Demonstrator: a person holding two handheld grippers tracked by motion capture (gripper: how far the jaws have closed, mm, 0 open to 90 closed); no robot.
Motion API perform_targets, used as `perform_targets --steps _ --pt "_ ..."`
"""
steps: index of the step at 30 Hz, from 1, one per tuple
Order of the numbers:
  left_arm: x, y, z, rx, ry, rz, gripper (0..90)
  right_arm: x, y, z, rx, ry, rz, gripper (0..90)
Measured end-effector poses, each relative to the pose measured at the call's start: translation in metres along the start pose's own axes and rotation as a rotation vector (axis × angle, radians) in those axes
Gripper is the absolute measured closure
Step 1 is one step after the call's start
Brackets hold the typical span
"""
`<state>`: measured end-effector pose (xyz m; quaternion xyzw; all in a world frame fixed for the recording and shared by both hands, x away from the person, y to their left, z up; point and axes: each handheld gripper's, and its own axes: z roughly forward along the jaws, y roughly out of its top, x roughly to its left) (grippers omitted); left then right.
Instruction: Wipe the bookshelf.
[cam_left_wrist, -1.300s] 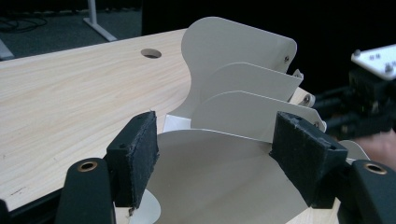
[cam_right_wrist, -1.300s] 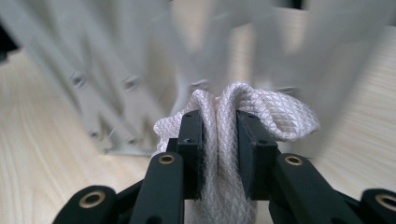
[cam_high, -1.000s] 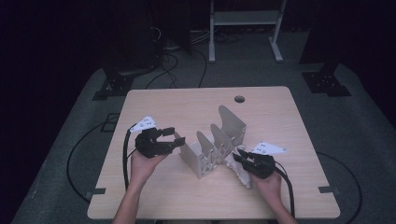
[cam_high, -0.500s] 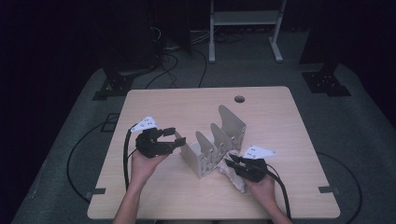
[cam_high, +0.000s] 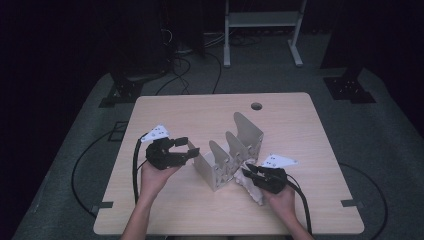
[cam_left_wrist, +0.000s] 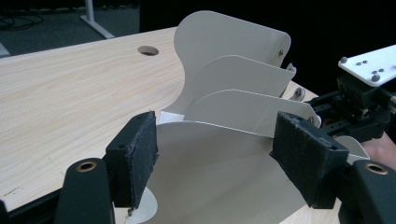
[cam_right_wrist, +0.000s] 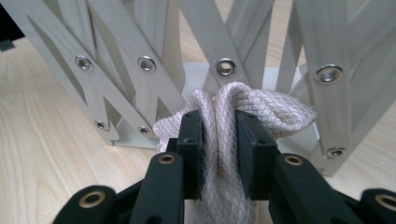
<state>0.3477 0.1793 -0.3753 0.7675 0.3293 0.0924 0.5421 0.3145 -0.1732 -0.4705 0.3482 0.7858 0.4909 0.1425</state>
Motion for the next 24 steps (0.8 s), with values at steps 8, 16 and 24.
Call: perform_targets --steps 8,16,24 --pt "0.0 0.0 0.0 0.001 0.0 -0.002 30.5 0.017 0.001 0.007 0.011 0.041 -0.048 72.2" --pt "0.0 0.0 0.0 0.002 -0.001 0.001 30.3 0.032 0.0 0.013 0.009 0.084 -0.06 72.1" --pt "-0.001 0.0 0.0 0.003 0.001 0.006 30.2 0.03 0.005 0.007 -0.01 0.062 -0.062 72.2"
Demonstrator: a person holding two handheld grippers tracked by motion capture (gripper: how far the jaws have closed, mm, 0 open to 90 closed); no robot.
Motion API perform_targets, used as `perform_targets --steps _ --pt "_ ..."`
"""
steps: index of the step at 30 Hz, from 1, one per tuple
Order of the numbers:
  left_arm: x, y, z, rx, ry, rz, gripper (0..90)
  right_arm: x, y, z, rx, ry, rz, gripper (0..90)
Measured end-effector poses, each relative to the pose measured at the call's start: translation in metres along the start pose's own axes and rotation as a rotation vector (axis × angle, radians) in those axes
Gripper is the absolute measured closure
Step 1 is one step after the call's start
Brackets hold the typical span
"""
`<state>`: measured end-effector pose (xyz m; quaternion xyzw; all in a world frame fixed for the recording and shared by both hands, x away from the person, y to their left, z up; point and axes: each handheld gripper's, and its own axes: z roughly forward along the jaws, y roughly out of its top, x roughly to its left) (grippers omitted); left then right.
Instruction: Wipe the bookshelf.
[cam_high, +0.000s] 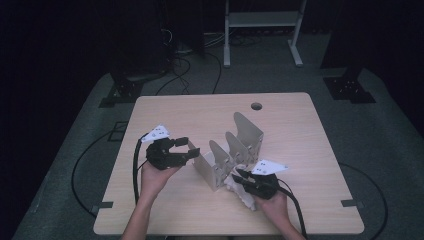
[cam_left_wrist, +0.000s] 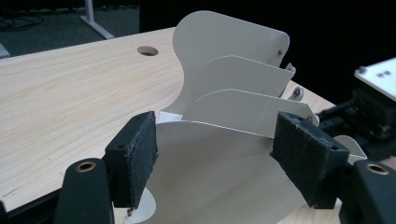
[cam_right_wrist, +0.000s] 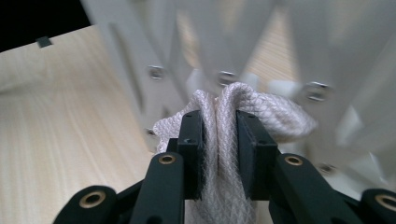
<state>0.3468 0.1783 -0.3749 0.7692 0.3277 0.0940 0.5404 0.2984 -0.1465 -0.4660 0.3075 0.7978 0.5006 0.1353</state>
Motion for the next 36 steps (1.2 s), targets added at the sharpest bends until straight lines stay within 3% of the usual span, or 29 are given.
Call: perform_targets --steps 3,5,9,12,15,19,21,26,32,34,36 --pt "0.0 0.0 0.0 -0.001 0.001 -0.003 30.0 0.017 0.001 0.008 0.003 0.057 -0.04 72.2" --pt "0.0 0.0 0.0 0.001 0.0 0.0 30.1 0.02 0.003 0.008 0.012 0.048 -0.074 72.2" --pt "0.0 0.0 0.0 0.001 0.002 0.0 30.1 0.006 0.005 -0.001 -0.023 0.025 -0.005 72.3" --pt "0.0 0.0 0.001 0.003 0.0 -0.002 30.1 0.018 0.006 0.004 -0.021 0.052 -0.026 72.2" --pt "0.0 0.0 0.0 0.0 0.0 -0.004 30.0 0.029 0.008 0.007 -0.017 0.065 -0.085 72.2" --pt "0.0 -0.001 0.001 0.0 0.001 -0.006 29.2 0.012 0.008 -0.001 -0.04 0.044 -0.018 72.3" --pt "0.0 0.0 0.001 0.001 0.001 -0.003 29.2 0.012 0.007 -0.001 -0.047 0.048 0.0 72.3" --pt "0.0 0.0 0.0 -0.001 0.004 -0.004 29.2 0.033 0.004 0.013 0.002 0.094 -0.072 72.3" --pt "-0.001 0.001 0.001 -0.007 0.003 -0.002 29.1 0.016 0.003 0.006 -0.019 0.051 -0.011 72.3" --pt "0.0 0.001 0.0 -0.005 0.003 -0.003 28.9 0.022 0.002 0.01 -0.017 0.061 -0.027 72.3" --pt "0.0 0.0 0.0 -0.002 0.004 -0.003 28.9 0.033 0.001 0.018 0.006 0.101 -0.048 72.3"
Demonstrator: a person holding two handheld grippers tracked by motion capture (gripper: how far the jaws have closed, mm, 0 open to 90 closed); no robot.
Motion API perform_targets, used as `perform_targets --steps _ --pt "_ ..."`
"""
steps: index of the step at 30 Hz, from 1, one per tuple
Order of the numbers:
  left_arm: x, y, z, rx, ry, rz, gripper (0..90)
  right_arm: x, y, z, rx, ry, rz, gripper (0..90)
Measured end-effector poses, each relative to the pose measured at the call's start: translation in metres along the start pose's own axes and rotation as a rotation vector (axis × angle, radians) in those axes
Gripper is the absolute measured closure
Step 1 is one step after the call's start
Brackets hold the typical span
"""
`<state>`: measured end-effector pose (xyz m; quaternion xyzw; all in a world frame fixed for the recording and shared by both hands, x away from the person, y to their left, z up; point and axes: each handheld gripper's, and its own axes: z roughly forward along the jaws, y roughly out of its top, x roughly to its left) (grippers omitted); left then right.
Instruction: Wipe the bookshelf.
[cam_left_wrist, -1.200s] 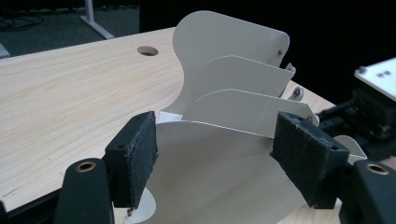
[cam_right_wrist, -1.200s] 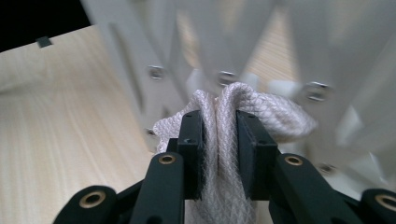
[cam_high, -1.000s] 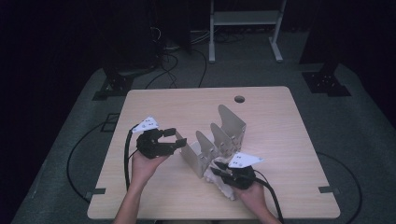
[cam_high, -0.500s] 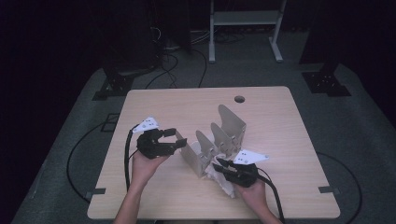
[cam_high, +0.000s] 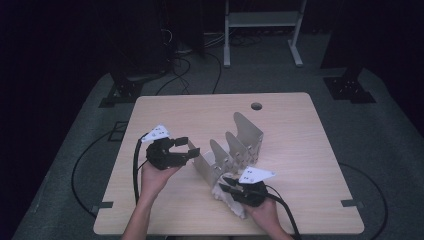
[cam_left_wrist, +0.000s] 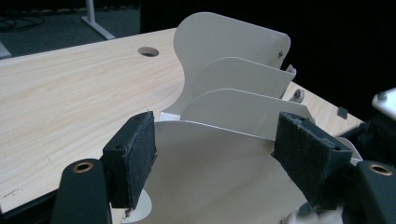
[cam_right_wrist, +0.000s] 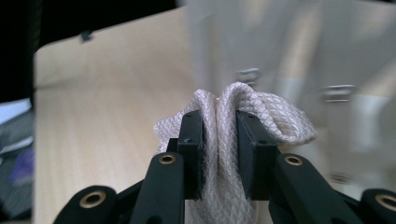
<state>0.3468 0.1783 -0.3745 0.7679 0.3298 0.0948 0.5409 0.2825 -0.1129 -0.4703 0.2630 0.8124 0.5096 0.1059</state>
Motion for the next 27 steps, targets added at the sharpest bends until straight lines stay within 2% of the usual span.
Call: perform_targets --steps 3,5,7,10,12,14,18,20,24,26,27 --pt "-0.001 0.0 0.0 -0.002 -0.003 0.002 28.9 0.0 0.0 0.001 0.013 -0.001 -0.025 72.3" --pt "-0.001 0.001 0.0 -0.002 -0.001 0.004 29.0 -0.007 0.001 -0.005 0.002 -0.028 -0.005 72.3" --pt "-0.001 0.001 0.0 -0.005 -0.002 0.002 29.0 -0.013 0.001 -0.009 -0.02 -0.034 0.024 72.3" --pt "-0.001 0.0 0.0 -0.004 -0.001 0.001 28.9 -0.004 0.002 -0.002 -0.013 -0.014 0.011 72.3" --pt "-0.001 0.001 0.0 -0.003 0.0 0.003 29.0 0.007 0.003 0.005 0.005 0.019 -0.027 72.3" --pt "-0.001 0.001 0.0 -0.003 -0.002 0.002 28.9 0.008 0.006 0.004 0.006 0.012 -0.047 72.3" --pt "-0.001 0.0 0.001 -0.004 0.0 0.001 28.9 -0.008 0.008 -0.011 -0.03 -0.033 0.006 72.3" --pt "-0.001 0.001 0.001 -0.004 0.002 0.0 28.9 -0.009 0.01 -0.013 -0.041 -0.031 0.02 72.3" --pt "-0.001 0.001 0.001 -0.003 0.003 0.001 28.8 0.007 0.019 -0.009 -0.048 -0.004 -0.051 72.3" --pt "-0.001 0.001 0.001 -0.002 0.003 0.002 28.8 0.008 0.025 -0.015 -0.067 -0.029 -0.068 72.3" --pt "-0.002 0.001 0.001 0.0 0.004 0.004 28.8 0.003 0.028 -0.021 -0.088 -0.043 -0.058 72.3"
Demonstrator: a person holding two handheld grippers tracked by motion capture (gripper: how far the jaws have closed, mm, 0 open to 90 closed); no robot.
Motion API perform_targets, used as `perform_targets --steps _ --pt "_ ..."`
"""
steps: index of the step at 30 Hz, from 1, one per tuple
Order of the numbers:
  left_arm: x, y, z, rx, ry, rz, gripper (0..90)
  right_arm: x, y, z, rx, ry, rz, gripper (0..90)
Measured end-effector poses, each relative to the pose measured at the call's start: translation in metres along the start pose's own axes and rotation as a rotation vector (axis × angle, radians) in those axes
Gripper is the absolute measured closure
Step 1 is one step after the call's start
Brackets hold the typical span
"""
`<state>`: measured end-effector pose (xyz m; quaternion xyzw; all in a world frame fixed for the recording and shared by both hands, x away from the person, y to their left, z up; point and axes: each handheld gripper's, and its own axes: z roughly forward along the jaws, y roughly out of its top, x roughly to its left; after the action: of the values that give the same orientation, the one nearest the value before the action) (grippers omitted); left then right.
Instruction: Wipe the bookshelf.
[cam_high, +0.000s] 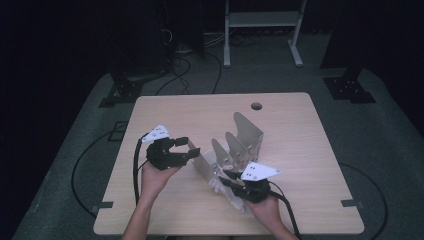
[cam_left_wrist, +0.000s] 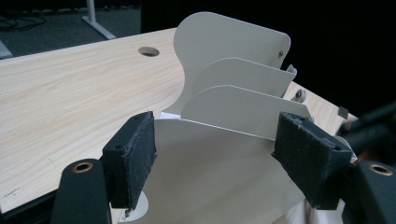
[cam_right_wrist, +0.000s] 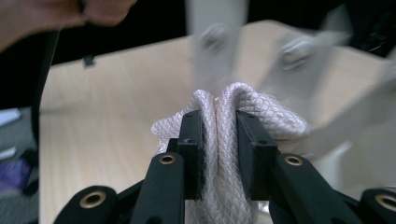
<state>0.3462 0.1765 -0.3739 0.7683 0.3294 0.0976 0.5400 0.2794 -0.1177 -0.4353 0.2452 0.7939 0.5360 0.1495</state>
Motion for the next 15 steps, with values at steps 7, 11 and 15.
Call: perform_targets --steps 7,11,15 --pt "0.0 0.0 0.0 -0.005 -0.007 -0.014 28.8 0.007 0.013 0.004 -0.028 0.028 -0.006 72.3" --pt "0.001 0.0 0.001 0.001 -0.007 -0.002 28.8 -0.002 0.015 -0.004 -0.035 0.0 0.005 72.3" --pt "0.001 0.0 0.001 -0.001 -0.007 -0.005 28.8 -0.009 0.017 -0.012 -0.055 -0.029 0.026 72.3"
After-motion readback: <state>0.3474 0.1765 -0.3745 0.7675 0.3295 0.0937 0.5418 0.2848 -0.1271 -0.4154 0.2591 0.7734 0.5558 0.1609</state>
